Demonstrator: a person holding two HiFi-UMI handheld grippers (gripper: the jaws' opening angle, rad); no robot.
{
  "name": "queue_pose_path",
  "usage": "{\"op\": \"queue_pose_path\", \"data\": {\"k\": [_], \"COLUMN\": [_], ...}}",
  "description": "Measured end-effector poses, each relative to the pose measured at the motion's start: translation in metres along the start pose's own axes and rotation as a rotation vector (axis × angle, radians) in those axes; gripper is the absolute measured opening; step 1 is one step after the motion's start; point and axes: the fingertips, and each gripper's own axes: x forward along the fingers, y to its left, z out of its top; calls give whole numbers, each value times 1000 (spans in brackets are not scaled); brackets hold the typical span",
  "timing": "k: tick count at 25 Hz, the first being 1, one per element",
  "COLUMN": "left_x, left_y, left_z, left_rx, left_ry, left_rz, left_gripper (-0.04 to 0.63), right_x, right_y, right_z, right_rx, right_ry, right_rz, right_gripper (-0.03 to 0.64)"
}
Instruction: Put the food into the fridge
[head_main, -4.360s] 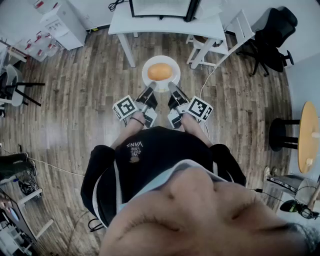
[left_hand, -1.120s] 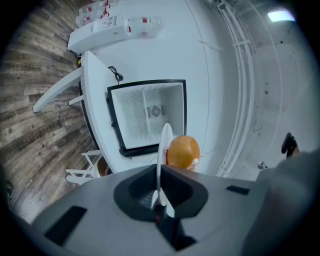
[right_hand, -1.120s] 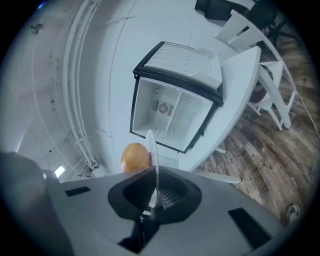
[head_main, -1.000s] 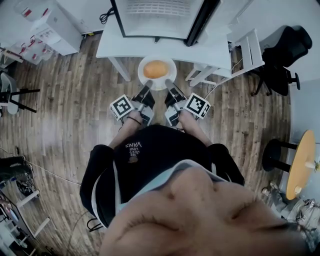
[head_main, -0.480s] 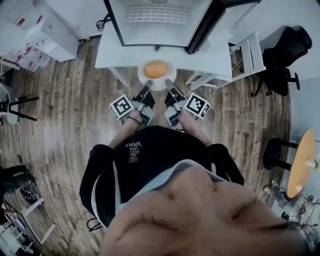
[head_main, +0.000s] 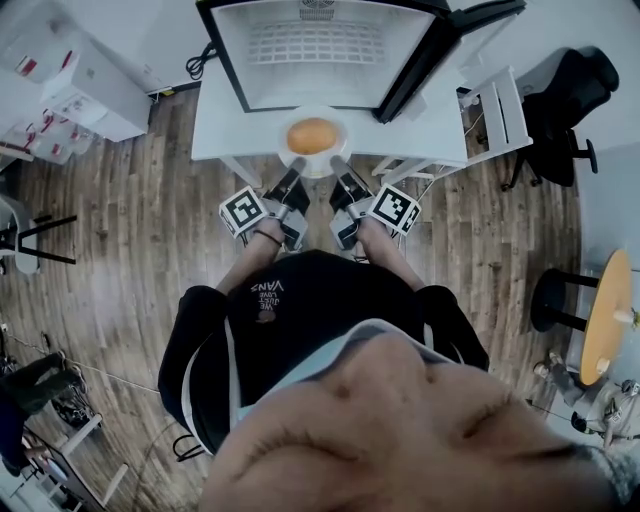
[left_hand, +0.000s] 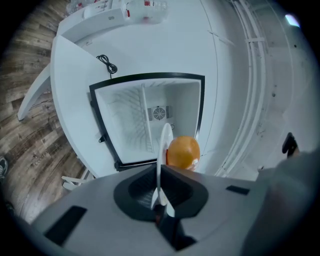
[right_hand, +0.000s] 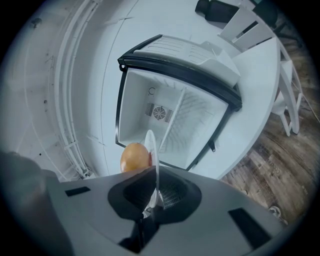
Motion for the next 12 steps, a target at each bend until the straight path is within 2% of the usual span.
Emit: {"op": "queue_pose_path", "data": {"k": [12], "left_x": [25], "left_y": [9], "left_z": [41], "left_rx": [-17], "left_ry": [58], "left_rz": [-22], "left_gripper": [29], "right_x": [42], "right_y": [-3], "right_z": [16], "right_rx": [-9], "right_ry": [-60], "right_rz": [-34], "right_gripper": [20]}}
